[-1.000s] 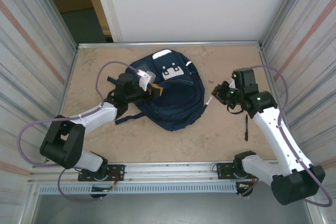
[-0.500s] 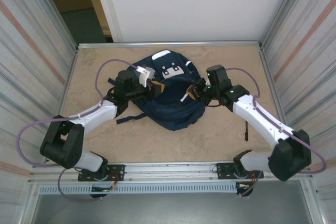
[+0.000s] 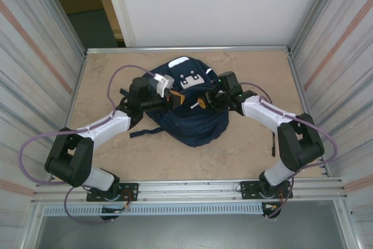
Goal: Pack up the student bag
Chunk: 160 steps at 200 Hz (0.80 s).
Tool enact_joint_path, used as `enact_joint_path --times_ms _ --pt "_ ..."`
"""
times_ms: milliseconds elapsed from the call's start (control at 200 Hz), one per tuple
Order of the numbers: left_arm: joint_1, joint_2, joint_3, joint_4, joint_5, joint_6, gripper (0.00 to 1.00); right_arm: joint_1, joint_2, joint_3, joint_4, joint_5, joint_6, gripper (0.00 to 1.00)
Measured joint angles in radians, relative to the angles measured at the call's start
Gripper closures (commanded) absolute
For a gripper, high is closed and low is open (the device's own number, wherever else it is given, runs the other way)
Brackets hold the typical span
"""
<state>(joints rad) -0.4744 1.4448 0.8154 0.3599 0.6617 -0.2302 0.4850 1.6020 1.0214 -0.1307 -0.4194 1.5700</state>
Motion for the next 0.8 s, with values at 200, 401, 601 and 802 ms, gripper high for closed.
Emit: enact_joint_path --times_ms 200,401,601,802 --pt "-0.005 0.0 0.0 -0.033 -0.015 0.013 0.9 0.008 0.107 0.002 0.111 0.008 0.053 0.87" --pt "-0.005 0.0 0.0 -0.05 -0.02 0.024 0.9 0.018 0.174 0.001 0.259 0.031 0.104 0.57" --pt "-0.003 -0.017 -0.023 -0.049 -0.039 0.051 0.91 0.026 0.155 -0.029 0.311 0.044 0.097 0.47" --pt "0.002 -0.028 -0.076 -0.018 -0.072 0.053 0.91 0.023 0.012 -0.114 0.267 0.05 0.004 0.44"
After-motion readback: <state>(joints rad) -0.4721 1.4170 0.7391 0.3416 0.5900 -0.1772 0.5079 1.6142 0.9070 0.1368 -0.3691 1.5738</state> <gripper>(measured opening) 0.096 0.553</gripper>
